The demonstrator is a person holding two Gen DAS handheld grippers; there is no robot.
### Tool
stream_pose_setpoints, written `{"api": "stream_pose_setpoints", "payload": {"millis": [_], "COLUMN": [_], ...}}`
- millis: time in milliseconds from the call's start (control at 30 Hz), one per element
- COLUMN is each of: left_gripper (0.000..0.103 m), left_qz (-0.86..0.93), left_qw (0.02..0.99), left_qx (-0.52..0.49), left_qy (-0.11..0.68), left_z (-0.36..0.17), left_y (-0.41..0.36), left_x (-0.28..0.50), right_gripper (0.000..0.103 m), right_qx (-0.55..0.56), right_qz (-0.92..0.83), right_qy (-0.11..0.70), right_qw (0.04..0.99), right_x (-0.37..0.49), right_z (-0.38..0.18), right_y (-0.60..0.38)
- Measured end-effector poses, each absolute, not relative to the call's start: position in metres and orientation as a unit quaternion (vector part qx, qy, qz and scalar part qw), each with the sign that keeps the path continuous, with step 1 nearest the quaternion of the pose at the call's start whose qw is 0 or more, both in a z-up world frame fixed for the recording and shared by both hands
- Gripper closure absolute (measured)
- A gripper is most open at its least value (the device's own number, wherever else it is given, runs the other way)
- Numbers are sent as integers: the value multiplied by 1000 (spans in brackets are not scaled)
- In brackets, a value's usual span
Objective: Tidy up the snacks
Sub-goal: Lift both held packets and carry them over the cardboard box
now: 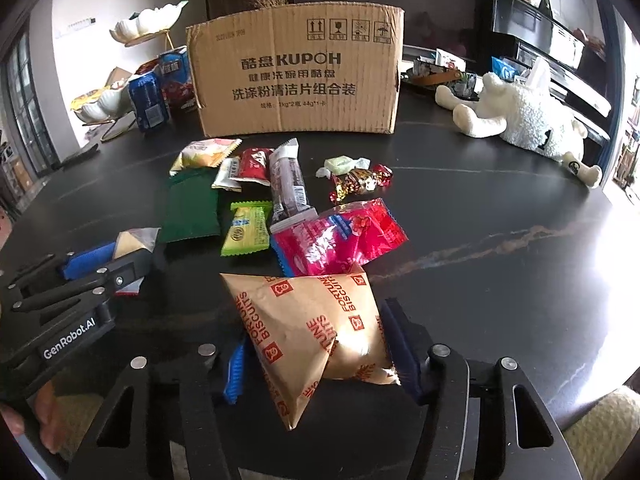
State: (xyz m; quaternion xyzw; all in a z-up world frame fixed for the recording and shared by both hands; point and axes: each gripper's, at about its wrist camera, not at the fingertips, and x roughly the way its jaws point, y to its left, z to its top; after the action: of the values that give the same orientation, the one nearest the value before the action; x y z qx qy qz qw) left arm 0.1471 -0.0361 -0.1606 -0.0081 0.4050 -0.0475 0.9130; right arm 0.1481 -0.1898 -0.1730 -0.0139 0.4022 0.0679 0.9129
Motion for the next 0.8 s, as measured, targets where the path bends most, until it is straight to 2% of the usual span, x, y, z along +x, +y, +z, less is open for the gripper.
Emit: {"api": "stream_pose_setpoints", "payload": {"millis": [467, 800], "left_gripper": [67, 67], "left_qz": [-72, -96], "left_qw": [930, 945], "left_qx": [2, 13], "left_qy": [360, 312], "left_z": [-115, -66], "left_y": [-36, -33], "left_x": [119, 114], "right_gripper": [44, 44], "right_qx": [5, 1], "right_qz": [96, 110], "right_qy": [356, 318], "right_qw": [929, 942], "right_x": [129, 128], "right_z": [-133, -85], "right_y": [-185, -183]}}
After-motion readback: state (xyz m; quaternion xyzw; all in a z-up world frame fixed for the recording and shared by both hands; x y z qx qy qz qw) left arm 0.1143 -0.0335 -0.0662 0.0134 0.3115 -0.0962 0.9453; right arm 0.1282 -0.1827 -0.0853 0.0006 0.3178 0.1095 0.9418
